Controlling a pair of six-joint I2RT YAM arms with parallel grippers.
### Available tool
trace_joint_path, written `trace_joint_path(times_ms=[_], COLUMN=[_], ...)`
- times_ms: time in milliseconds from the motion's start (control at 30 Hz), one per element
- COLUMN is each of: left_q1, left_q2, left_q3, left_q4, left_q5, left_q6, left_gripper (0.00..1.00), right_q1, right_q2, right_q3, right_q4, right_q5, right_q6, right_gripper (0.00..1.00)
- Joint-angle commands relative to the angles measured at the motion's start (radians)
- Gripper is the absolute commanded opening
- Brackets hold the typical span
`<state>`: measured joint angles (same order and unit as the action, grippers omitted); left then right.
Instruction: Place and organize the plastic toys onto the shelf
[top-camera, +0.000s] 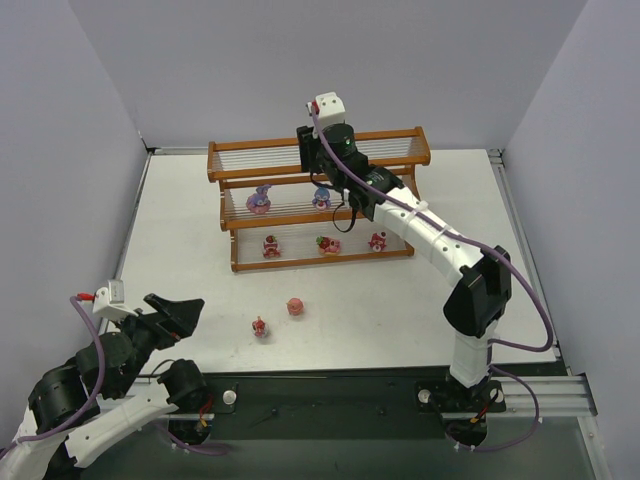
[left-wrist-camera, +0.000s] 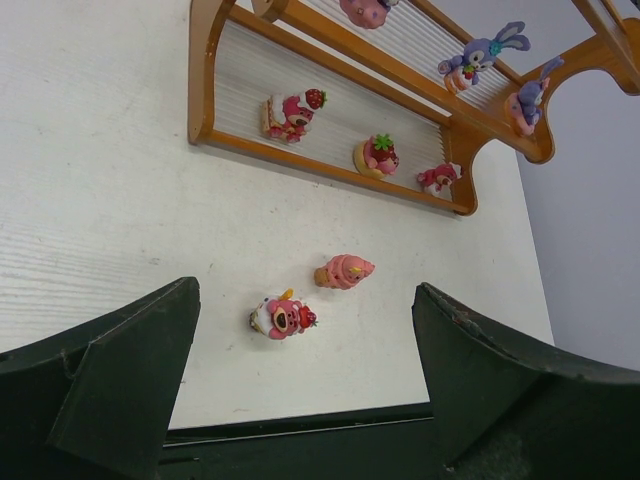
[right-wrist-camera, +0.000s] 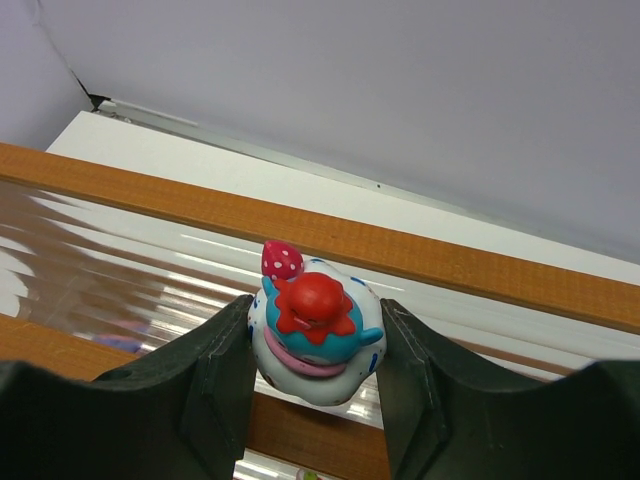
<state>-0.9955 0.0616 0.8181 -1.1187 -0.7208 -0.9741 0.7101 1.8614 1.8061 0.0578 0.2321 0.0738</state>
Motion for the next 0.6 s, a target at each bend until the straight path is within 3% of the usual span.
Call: trace_joint_path(times_ms=[0,133,300,567], left_q1=[-0.011,-0.014,-0.018,-0.02], left_q2=[-0.011,-0.016,-0.017,-0.022], left_q3=[0.036,0.035,0.035,0.035], left_q4=[-0.004,-0.004,-0.007,-0.009], left_q5=[-0.014,-0.016,-0.019,-0.022], left_q6=[-0.005,-0.006,-0.009,-0.012], left_gripper=[0.97,0.97,0.97,0.97], right_q1=[0.002,0.005,0.003,0.003], right_q2=[0.036,0.036,0.03,0.027], right_q3=[0.059,0.058,0.048,0.047], right_q4=[-0.053,-0.087,-0.082,-0.081], right_q5=[0.033,0.032,0.038,0.053], right_q6=[0.001,0.007,0.011,0.021], right_gripper=[0.0,0.03,0.22,0.43])
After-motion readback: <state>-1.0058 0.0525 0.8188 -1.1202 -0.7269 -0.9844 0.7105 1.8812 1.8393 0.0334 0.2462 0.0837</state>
